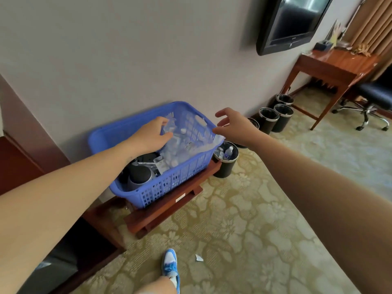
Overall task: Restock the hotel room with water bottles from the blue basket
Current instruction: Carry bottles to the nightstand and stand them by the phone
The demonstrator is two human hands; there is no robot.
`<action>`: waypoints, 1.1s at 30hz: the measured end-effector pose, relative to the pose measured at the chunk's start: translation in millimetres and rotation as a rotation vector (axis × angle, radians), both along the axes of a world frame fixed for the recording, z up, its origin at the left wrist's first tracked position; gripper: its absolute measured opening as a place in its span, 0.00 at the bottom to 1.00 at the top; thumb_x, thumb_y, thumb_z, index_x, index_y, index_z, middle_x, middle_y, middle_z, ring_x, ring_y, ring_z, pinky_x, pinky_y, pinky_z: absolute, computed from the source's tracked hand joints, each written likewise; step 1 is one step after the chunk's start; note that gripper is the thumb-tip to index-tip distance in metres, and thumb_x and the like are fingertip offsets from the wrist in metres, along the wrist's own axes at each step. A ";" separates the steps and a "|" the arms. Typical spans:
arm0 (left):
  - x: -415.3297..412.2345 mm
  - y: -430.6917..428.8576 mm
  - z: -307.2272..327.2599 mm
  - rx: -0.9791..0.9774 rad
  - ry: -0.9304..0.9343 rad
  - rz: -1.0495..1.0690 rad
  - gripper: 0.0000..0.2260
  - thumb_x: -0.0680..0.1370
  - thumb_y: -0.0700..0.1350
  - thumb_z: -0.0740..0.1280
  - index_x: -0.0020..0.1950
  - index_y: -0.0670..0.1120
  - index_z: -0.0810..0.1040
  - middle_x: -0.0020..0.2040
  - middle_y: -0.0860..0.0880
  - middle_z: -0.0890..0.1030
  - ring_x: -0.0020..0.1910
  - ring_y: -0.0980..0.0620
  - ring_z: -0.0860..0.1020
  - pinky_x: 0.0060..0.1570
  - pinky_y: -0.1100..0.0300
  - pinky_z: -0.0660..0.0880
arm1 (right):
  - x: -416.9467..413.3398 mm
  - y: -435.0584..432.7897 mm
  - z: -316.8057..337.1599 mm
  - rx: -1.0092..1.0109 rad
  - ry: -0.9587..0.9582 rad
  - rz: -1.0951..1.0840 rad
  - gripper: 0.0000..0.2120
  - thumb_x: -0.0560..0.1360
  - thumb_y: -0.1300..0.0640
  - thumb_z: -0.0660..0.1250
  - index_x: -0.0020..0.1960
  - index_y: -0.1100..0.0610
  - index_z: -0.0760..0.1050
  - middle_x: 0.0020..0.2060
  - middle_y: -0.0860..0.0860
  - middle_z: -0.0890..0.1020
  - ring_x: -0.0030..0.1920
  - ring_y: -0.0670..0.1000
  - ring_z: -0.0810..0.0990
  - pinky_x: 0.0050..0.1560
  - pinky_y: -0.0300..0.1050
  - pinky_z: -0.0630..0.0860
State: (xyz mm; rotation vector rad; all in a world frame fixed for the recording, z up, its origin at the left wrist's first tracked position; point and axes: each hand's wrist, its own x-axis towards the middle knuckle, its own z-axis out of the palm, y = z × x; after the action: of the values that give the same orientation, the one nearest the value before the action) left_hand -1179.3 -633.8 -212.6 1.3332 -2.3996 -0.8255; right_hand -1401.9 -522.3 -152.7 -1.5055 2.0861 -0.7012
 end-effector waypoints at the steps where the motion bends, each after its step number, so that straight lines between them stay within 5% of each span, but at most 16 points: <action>1: -1.9 -8.7 -4.5 0.006 -0.007 0.003 0.25 0.82 0.51 0.61 0.78 0.46 0.59 0.77 0.48 0.64 0.74 0.47 0.65 0.67 0.55 0.63 | -2.6 -10.7 -3.0 0.017 0.003 0.008 0.22 0.76 0.57 0.69 0.68 0.56 0.69 0.56 0.55 0.80 0.55 0.56 0.80 0.58 0.52 0.77; 13: -30.3 -121.7 -50.6 0.158 -0.084 -0.011 0.22 0.83 0.49 0.61 0.76 0.47 0.63 0.75 0.50 0.67 0.72 0.48 0.68 0.67 0.55 0.65 | -33.2 -134.8 -52.2 0.182 -0.009 0.071 0.18 0.77 0.55 0.68 0.67 0.55 0.73 0.57 0.55 0.80 0.47 0.52 0.78 0.48 0.44 0.72; 24: -75.6 -152.0 -96.1 0.289 -0.144 0.019 0.20 0.83 0.47 0.61 0.75 0.46 0.65 0.74 0.47 0.68 0.70 0.47 0.70 0.63 0.54 0.69 | -84.8 -199.9 -110.1 0.328 -0.011 0.147 0.16 0.76 0.55 0.69 0.63 0.55 0.76 0.61 0.54 0.79 0.53 0.52 0.77 0.56 0.46 0.73; 33: -127.7 -186.2 -121.2 0.426 -0.131 0.195 0.19 0.83 0.46 0.61 0.73 0.46 0.67 0.74 0.46 0.69 0.69 0.47 0.72 0.62 0.55 0.70 | -117.3 -285.4 -137.4 0.493 0.107 0.437 0.18 0.77 0.56 0.68 0.65 0.61 0.76 0.64 0.58 0.77 0.59 0.59 0.78 0.55 0.47 0.73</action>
State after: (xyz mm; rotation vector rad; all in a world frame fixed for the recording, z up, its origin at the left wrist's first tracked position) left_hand -1307.0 -820.0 -333.8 1.7944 -2.2136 -1.2756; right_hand -1519.2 -807.7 -290.1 -1.6368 1.7320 0.0555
